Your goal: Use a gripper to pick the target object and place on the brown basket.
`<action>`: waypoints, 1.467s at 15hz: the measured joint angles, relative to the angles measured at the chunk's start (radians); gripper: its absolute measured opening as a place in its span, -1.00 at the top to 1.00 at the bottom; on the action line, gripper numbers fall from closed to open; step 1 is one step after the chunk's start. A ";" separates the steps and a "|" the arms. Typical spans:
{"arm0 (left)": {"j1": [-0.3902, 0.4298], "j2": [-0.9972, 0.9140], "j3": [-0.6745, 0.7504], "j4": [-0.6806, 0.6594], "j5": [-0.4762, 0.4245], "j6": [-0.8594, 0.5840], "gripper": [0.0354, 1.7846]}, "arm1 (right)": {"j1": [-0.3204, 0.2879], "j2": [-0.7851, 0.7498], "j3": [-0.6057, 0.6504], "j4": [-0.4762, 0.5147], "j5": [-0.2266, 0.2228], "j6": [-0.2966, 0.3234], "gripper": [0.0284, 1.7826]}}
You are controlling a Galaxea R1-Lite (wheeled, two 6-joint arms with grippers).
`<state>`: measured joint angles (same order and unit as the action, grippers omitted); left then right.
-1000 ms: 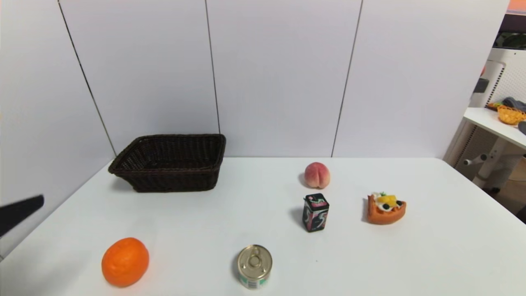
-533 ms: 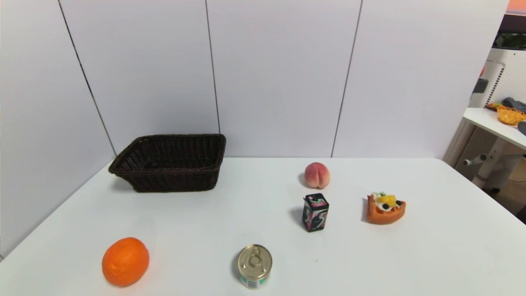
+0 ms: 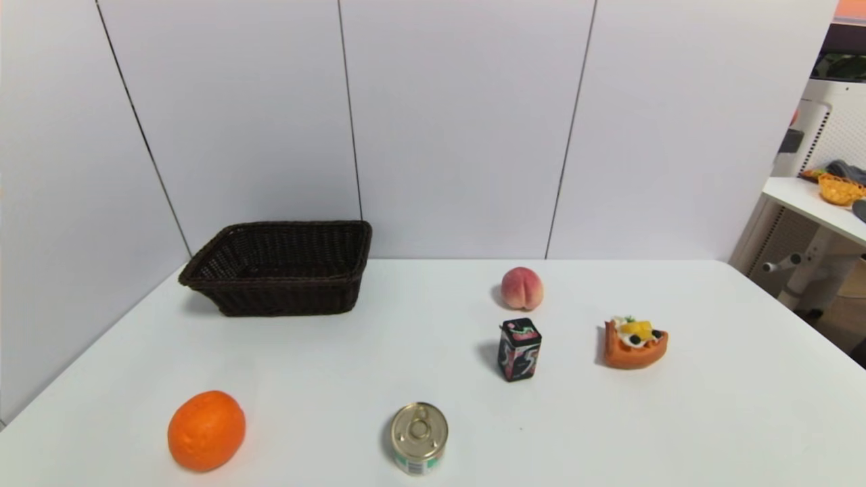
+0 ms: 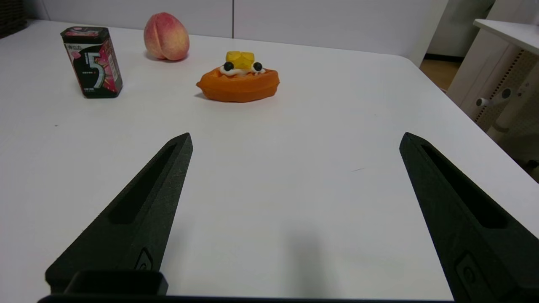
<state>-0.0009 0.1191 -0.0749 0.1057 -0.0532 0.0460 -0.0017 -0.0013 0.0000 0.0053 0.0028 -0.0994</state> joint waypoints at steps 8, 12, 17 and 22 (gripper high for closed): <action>0.002 -0.118 0.050 -0.056 0.038 -0.033 -0.89 | 0.000 0.000 0.000 0.000 0.000 0.000 -0.90; 0.002 -0.120 0.050 -0.056 0.038 -0.033 -0.89 | 0.000 0.000 0.000 0.000 0.000 0.001 -0.90; 0.002 -0.121 0.050 -0.056 0.038 -0.033 -0.89 | 0.000 0.000 0.000 0.000 0.003 -0.009 -0.90; 0.002 -0.121 0.050 -0.056 0.038 -0.032 -0.89 | 0.000 0.000 0.000 -0.001 0.001 0.001 -0.90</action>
<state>0.0013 -0.0017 -0.0245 0.0500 -0.0153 0.0138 -0.0017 -0.0013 0.0000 0.0038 0.0043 -0.0985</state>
